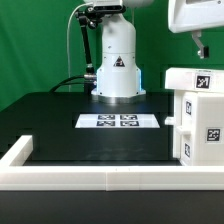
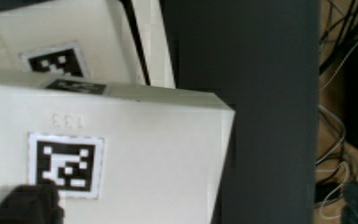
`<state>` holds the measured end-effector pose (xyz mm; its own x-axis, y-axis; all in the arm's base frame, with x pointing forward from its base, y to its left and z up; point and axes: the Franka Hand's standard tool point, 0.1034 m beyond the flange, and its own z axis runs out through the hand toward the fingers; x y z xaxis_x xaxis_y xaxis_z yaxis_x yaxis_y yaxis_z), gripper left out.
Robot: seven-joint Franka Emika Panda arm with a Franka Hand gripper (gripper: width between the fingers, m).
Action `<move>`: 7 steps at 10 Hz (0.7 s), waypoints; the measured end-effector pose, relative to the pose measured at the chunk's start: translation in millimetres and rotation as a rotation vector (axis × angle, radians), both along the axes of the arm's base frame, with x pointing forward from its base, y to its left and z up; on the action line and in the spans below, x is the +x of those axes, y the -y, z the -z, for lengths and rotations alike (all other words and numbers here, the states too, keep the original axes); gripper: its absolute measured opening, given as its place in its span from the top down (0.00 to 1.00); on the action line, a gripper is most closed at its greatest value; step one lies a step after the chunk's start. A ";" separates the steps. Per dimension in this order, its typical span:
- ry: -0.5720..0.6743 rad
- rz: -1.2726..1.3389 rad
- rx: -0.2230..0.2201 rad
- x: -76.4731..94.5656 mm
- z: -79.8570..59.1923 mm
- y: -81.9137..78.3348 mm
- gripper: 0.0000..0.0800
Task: Assemble cabinet
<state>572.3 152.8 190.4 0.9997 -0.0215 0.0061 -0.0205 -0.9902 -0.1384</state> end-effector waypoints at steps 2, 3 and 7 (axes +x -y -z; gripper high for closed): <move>-0.019 -0.146 -0.002 5.6 2.5 5.9 0.00; -0.018 -0.225 -0.003 8.2 2.4 8.3 0.00; 0.018 -0.496 -0.009 9.1 3.3 13.3 0.00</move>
Offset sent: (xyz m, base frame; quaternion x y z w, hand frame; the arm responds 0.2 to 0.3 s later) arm 0.0000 0.0000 0.0000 0.0000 0.0000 -0.1296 0.9916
